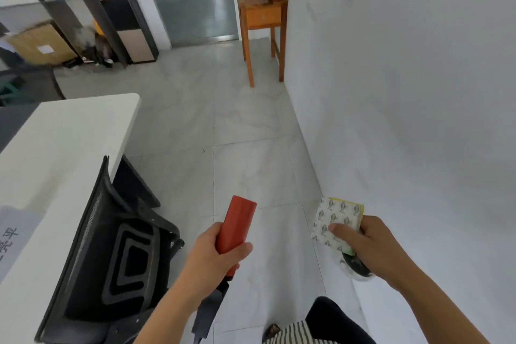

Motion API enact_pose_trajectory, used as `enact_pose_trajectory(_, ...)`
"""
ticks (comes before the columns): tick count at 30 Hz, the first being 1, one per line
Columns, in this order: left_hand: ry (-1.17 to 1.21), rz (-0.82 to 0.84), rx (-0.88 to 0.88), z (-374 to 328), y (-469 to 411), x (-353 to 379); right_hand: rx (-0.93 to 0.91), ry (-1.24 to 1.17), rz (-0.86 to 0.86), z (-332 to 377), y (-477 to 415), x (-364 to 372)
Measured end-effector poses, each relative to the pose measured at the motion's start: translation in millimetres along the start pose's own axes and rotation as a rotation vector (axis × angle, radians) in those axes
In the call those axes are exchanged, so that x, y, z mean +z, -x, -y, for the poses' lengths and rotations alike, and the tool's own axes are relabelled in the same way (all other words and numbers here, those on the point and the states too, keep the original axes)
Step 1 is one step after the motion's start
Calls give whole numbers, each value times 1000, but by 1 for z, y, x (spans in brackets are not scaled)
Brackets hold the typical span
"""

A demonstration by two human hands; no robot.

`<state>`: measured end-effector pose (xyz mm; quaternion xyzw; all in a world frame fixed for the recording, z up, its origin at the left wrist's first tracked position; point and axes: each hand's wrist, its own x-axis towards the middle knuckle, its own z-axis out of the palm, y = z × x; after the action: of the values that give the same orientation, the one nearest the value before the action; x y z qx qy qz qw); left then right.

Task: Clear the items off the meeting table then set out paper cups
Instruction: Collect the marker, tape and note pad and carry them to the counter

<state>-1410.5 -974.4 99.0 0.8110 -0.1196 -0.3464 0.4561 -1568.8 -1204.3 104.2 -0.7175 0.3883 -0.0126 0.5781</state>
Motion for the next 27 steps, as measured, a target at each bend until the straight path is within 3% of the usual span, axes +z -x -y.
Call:
enact_pose_trajectory(7, -33, -74, -73, -54, -163, -30, 43, -1, 0, 49, -185, -32)
enact_pose_trajectory(14, 78, -134, -126, -132, -317, -57, -29, 86, 90, 156, -384, -39)
enact_pose_trajectory(22, 266, -313, -247, -147, -432, -135, -148, 226, 334, 286, -564, 33)
enact_pose_trajectory(27, 294, -385, -281, -142, -531, -221, -143, 256, 368, 346, -662, 107)
